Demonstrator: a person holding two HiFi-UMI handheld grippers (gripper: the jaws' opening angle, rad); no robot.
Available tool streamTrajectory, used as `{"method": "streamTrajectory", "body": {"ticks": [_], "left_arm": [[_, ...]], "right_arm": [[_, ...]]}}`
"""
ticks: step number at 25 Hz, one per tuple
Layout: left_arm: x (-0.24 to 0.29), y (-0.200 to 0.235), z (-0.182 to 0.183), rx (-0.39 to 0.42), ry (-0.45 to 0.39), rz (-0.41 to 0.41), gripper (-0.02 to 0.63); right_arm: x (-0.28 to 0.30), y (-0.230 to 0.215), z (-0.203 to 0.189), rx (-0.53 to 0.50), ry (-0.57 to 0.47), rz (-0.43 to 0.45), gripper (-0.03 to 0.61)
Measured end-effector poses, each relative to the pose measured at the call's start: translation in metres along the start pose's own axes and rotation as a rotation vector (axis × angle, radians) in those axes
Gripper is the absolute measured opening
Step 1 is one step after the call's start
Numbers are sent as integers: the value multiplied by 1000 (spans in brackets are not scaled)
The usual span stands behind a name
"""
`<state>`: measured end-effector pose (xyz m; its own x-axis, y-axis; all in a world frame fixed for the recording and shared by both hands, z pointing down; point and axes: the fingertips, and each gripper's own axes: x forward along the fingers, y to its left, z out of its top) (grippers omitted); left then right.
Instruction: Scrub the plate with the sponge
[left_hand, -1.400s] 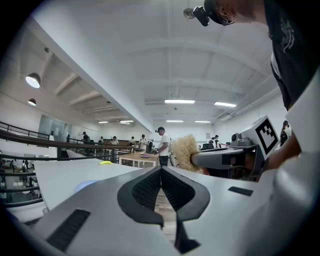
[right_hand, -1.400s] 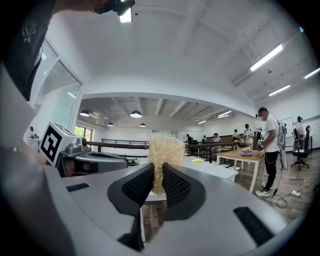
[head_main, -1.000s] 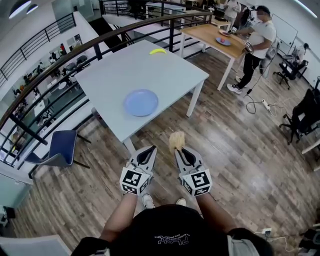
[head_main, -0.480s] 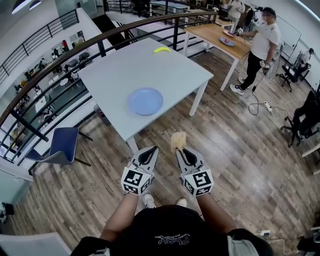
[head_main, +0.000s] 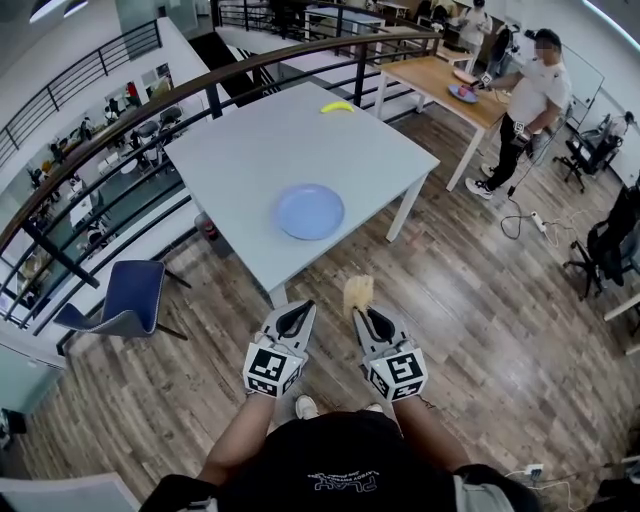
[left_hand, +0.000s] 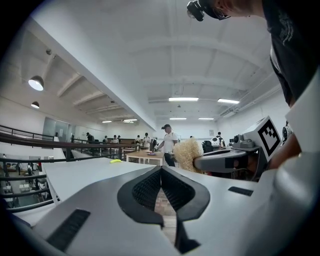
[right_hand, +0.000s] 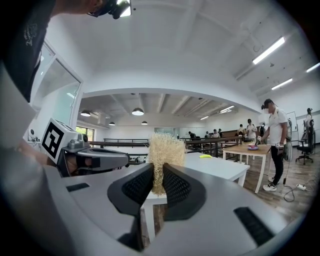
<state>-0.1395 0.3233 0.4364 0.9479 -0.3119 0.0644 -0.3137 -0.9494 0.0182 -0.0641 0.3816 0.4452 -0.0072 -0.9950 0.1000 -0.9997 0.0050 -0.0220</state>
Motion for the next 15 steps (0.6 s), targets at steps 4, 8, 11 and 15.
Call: {"method": "streamTrajectory", "body": {"ticks": [4,8,11,15], "left_arm": [[-6,20,-1,-22,6,-9,12],[-1,26,-4,-31,10,-12,12],[9,30,-6,-37,15,-13,12],[28,39,-8,-32,34,-12,12]], "right_arm": [[13,14,1,-4,8,-10,57],[22,12,1,0,13,-13,57],[31,2,0,0,16,-16,57],[47,-14,-1,17,28,-21,57]]}}
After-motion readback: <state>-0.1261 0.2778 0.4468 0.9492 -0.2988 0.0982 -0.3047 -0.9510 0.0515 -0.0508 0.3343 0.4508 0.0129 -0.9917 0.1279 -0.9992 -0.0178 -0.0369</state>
